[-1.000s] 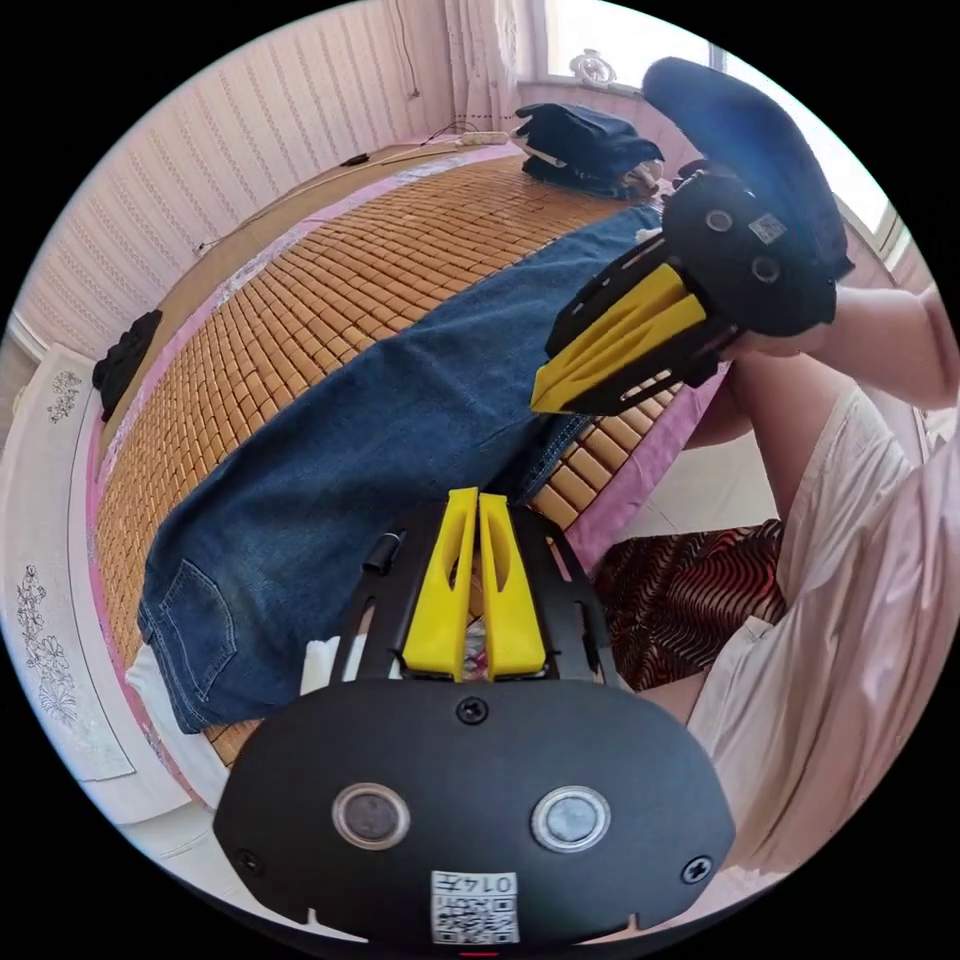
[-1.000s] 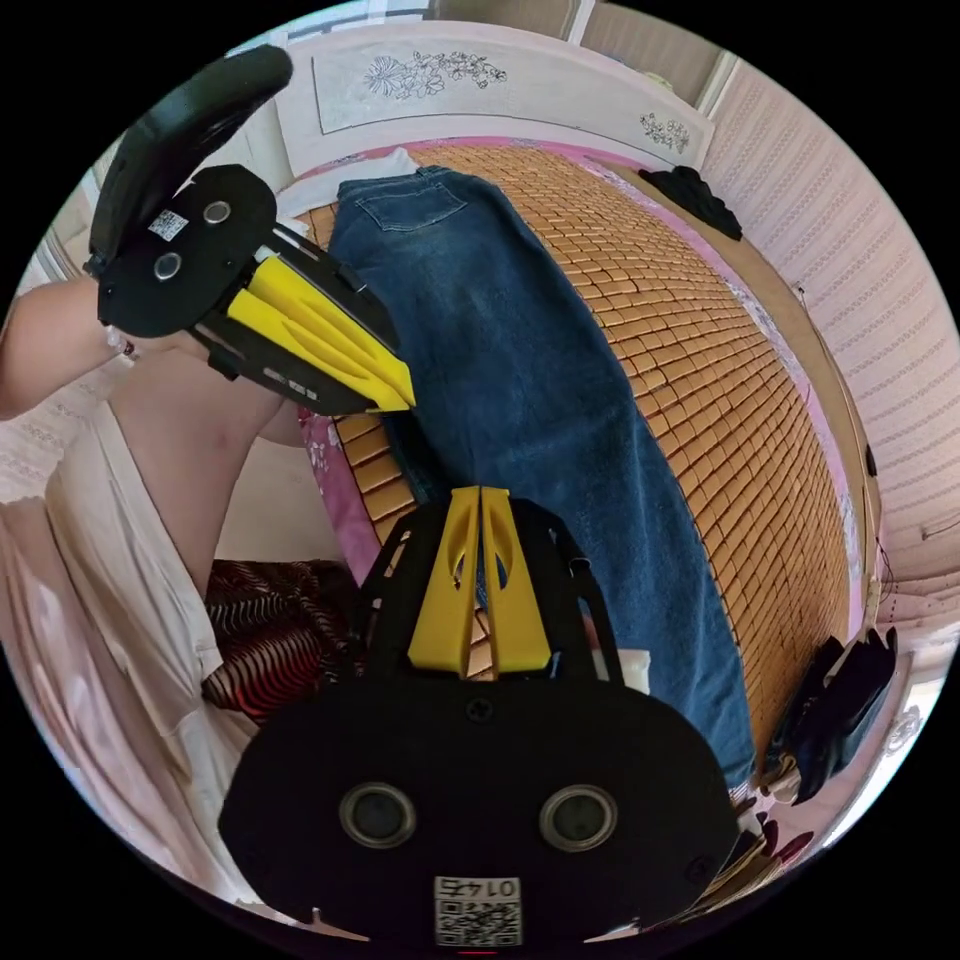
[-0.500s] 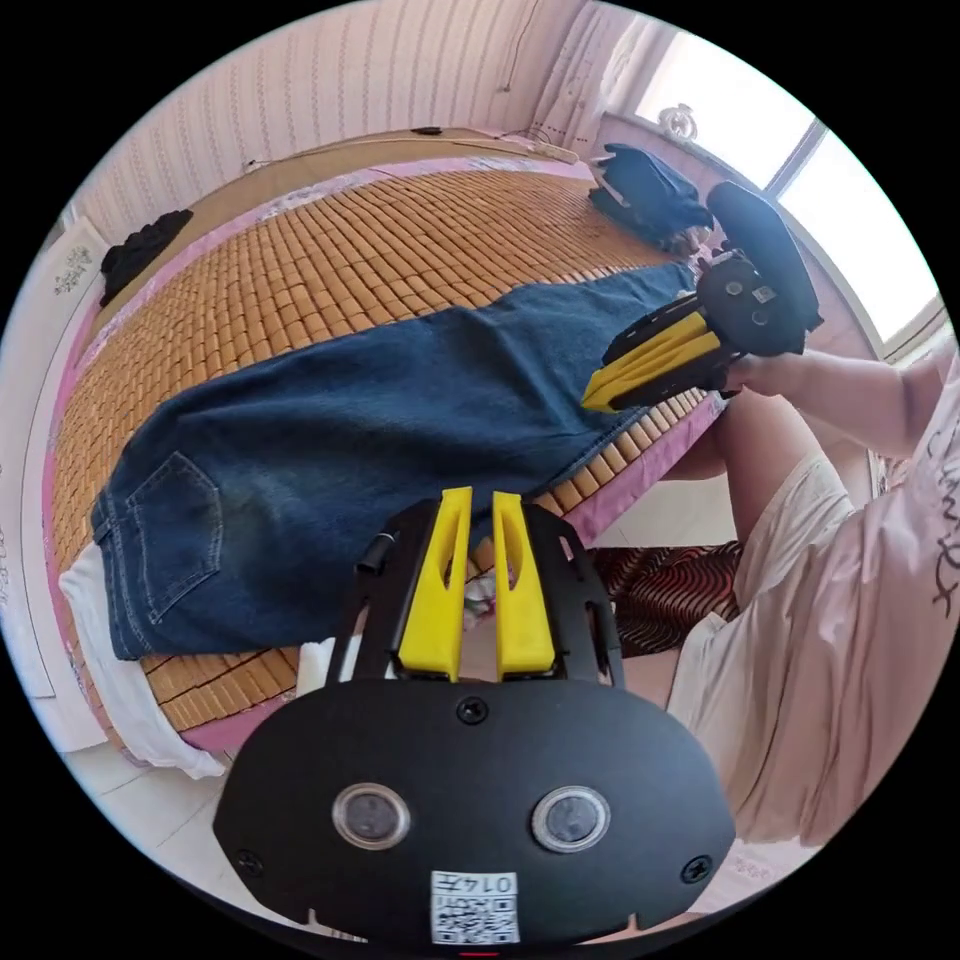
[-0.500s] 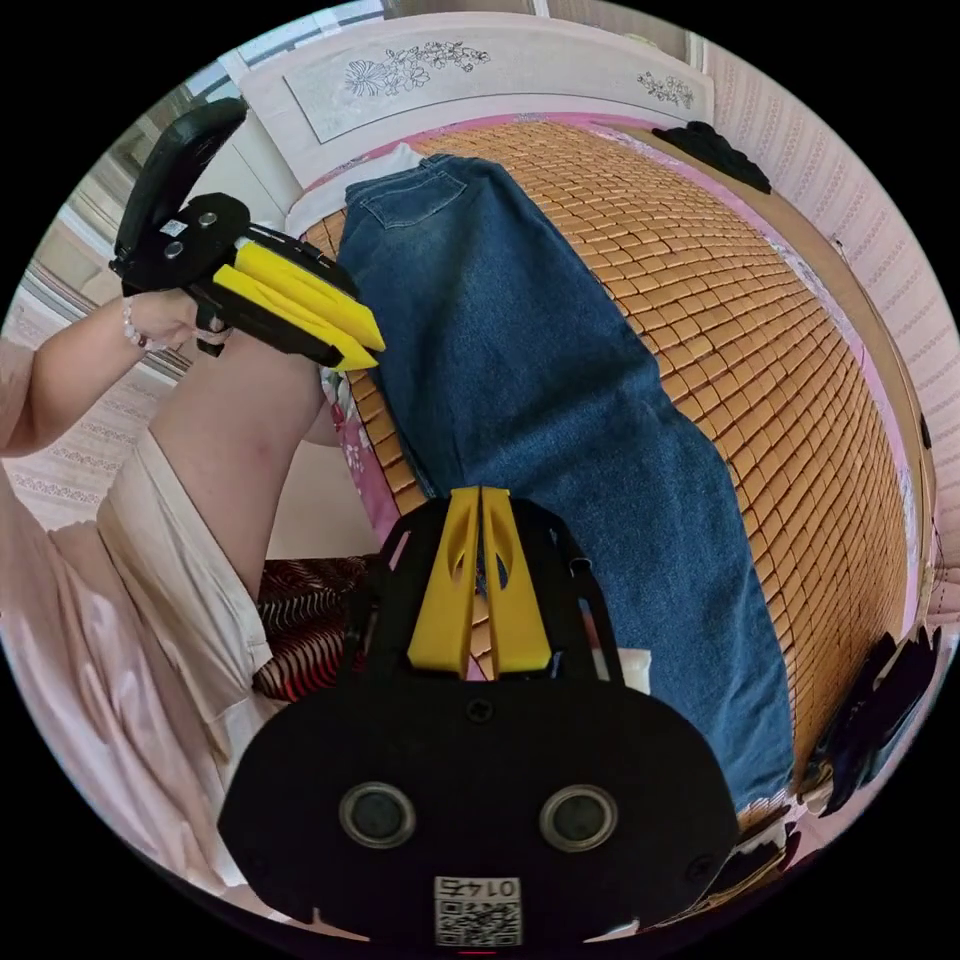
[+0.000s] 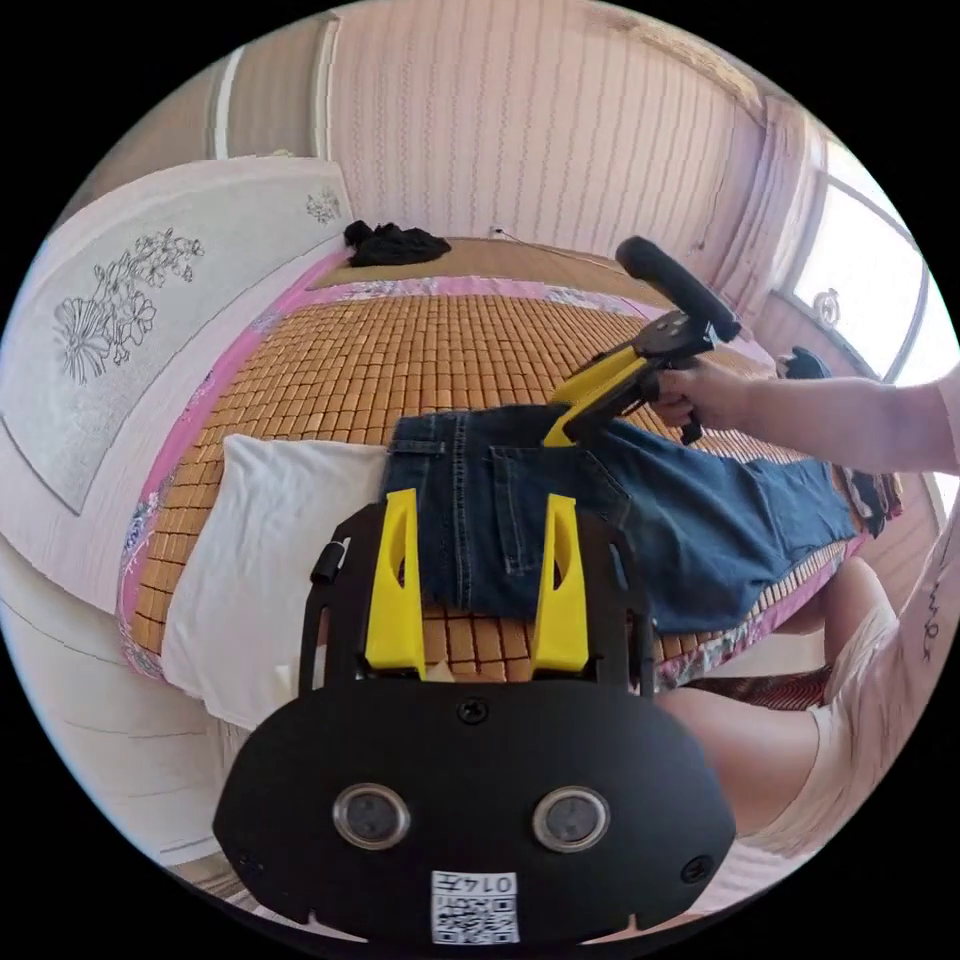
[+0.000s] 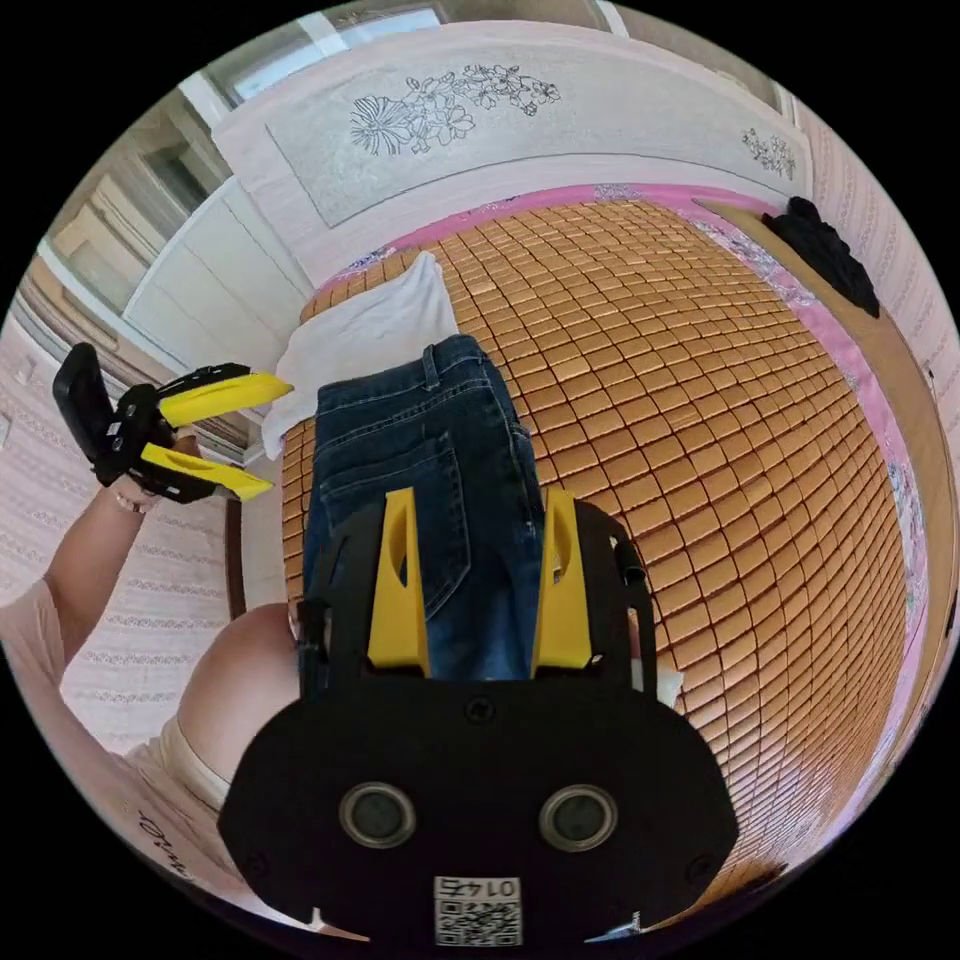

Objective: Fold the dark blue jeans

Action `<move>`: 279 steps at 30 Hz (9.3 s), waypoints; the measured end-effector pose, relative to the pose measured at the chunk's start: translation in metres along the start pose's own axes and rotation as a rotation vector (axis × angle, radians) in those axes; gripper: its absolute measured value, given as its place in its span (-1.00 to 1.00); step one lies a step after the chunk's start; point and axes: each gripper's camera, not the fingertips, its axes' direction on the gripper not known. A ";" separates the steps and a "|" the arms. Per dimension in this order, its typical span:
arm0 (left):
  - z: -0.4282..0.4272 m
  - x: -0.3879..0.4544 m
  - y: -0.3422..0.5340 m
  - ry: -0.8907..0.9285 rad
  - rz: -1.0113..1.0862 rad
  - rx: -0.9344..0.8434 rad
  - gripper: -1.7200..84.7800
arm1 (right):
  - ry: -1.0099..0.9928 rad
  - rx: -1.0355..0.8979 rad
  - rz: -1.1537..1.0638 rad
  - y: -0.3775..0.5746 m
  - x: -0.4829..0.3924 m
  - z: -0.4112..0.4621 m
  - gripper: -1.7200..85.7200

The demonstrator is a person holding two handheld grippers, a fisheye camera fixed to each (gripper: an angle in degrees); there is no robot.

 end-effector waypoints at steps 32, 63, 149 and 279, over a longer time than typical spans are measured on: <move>0.086 -0.043 -0.084 -0.164 -0.189 -0.337 -0.90 | 0.164 0.018 -0.076 0.054 -0.010 -0.061 -0.82; 0.159 0.392 0.007 0.319 0.373 -0.383 -0.98 | 0.305 -0.231 0.267 0.218 0.040 -0.019 -0.98; 0.155 0.294 0.022 0.149 0.063 -0.340 -0.97 | -0.051 0.262 0.327 0.559 -0.083 0.065 -0.81; 0.215 0.486 0.039 0.523 0.418 -0.271 -0.98 | 0.118 -0.093 0.556 0.376 -0.008 -0.101 -0.97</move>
